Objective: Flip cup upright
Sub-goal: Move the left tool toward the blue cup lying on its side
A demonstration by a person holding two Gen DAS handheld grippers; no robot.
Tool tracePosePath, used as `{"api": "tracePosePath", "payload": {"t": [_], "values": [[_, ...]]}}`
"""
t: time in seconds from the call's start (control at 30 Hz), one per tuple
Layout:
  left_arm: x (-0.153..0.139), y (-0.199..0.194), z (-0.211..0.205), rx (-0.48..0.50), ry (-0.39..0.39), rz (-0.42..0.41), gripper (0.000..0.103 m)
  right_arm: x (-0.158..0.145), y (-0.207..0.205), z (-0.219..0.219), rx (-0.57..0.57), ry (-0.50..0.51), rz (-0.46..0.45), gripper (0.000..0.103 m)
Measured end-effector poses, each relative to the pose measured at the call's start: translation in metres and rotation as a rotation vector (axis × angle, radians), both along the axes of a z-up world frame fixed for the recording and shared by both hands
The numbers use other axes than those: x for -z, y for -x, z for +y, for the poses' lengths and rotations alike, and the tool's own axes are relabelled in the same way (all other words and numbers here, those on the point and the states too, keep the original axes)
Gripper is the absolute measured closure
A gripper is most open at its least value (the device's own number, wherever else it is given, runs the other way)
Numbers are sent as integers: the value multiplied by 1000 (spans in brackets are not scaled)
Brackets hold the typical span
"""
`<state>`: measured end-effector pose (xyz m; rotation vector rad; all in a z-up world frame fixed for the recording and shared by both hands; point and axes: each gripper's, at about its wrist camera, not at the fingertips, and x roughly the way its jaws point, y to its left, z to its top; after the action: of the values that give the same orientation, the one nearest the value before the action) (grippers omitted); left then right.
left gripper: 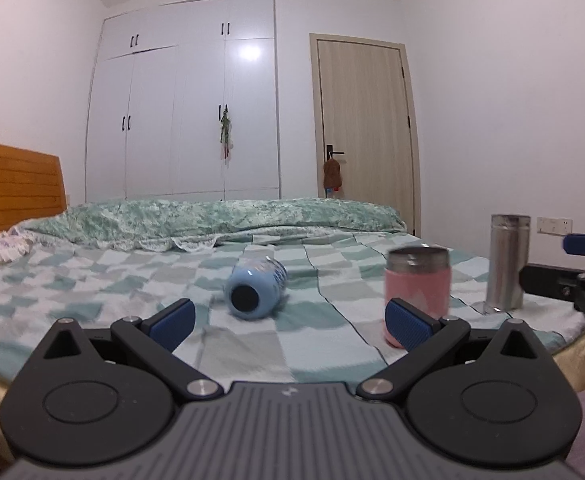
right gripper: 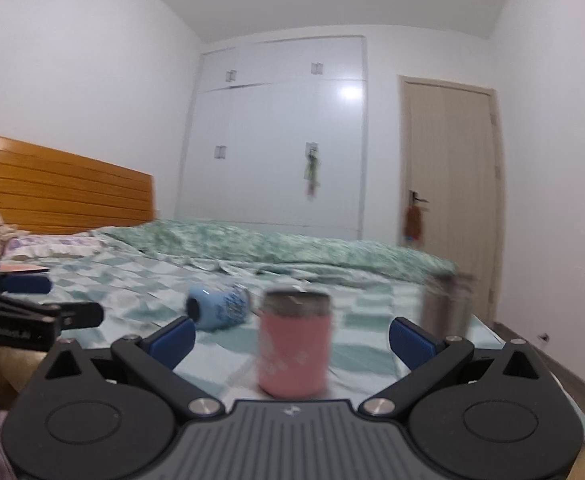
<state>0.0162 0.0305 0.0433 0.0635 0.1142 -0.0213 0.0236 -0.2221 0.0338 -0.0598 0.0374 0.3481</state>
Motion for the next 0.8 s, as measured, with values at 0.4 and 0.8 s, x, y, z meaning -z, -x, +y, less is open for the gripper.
{"api": "tracePosePath", "payload": {"t": [0.4,0.8], "values": [[-53,-70,77,-28,-106,123,0,-44,-80,105,-128,59,15,0],[-69,-163,127,-37,-183,293,0,-35,-180,190,-167,128,143,0]]}}
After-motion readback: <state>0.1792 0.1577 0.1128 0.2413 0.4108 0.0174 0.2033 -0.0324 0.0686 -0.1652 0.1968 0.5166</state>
